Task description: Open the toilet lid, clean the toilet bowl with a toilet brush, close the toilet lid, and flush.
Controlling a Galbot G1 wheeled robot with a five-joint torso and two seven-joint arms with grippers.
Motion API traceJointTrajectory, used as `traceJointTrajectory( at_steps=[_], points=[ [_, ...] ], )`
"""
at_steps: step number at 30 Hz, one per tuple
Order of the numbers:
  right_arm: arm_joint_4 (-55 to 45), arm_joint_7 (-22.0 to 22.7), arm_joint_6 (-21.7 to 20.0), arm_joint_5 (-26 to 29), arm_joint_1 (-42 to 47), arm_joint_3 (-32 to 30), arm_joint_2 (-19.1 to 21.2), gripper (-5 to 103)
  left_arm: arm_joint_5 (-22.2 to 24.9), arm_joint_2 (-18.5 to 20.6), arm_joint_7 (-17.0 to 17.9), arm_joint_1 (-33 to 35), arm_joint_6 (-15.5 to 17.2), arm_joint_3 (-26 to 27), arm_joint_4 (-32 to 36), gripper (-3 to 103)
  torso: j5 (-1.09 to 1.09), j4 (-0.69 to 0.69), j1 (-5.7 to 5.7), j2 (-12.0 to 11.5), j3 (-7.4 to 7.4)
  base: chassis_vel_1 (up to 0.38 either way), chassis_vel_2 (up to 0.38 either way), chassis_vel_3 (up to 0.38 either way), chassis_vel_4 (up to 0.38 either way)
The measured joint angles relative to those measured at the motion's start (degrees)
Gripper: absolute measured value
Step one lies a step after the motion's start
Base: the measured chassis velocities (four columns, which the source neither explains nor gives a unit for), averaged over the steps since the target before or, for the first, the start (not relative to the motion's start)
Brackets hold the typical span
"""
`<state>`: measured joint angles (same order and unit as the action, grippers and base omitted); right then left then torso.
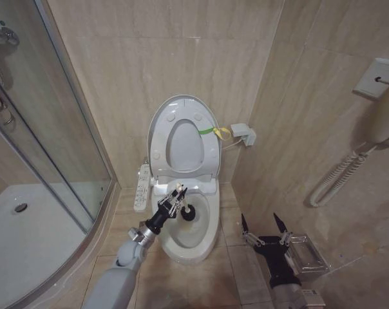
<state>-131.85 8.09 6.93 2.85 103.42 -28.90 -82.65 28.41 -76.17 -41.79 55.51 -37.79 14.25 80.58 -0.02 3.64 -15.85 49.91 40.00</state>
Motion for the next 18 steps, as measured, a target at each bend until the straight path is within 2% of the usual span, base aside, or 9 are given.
traceJointTrajectory(
  at_steps=[3, 6, 13, 15, 18],
  points=[
    [0.0, 0.0, 0.0, 0.0, 0.0, 0.0, 0.0, 100, -4.83, 1.04, 0.16, 4.24, -0.71, 3.02, 5.2, 19, 0.0, 0.0, 0.0, 0.0, 0.0, 0.0, 0.0, 0.0, 0.0],
    [0.0, 0.0, 0.0, 0.0, 0.0, 0.0, 0.0, 100, -7.43, 1.5, 1.2, 7.63, -1.33, 5.14, 7.99, 19, 0.0, -0.01, 0.0, 0.0, 0.0, 0.0, 0.0, 0.0, 0.0],
    [0.0, 0.0, 0.0, 0.0, 0.0, 0.0, 0.0, 100, -11.29, 1.49, 2.26, 13.9, -1.9, 9.78, 15.04, 19, -0.01, -0.01, 0.0, 0.0, 0.0, 0.0, 0.0, 0.0, 0.0],
    [0.0, 0.0, 0.0, 0.0, 0.0, 0.0, 0.0, 100, -13.76, 1.29, 2.61, 17.35, -2.18, 13.2, 19.94, 19, 0.0, 0.0, 0.0, 0.0, 0.0, 0.0, 0.0, 0.0, 0.0],
    [0.0, 0.0, 0.0, 0.0, 0.0, 0.0, 0.0, 100, -15.12, 1.13, 2.73, 19.7, -2.48, 15.6, 23.13, 19, -0.01, 0.0, 0.0, 0.0, 0.0, 0.0, 0.0, 0.0, 0.0]
  ],
)
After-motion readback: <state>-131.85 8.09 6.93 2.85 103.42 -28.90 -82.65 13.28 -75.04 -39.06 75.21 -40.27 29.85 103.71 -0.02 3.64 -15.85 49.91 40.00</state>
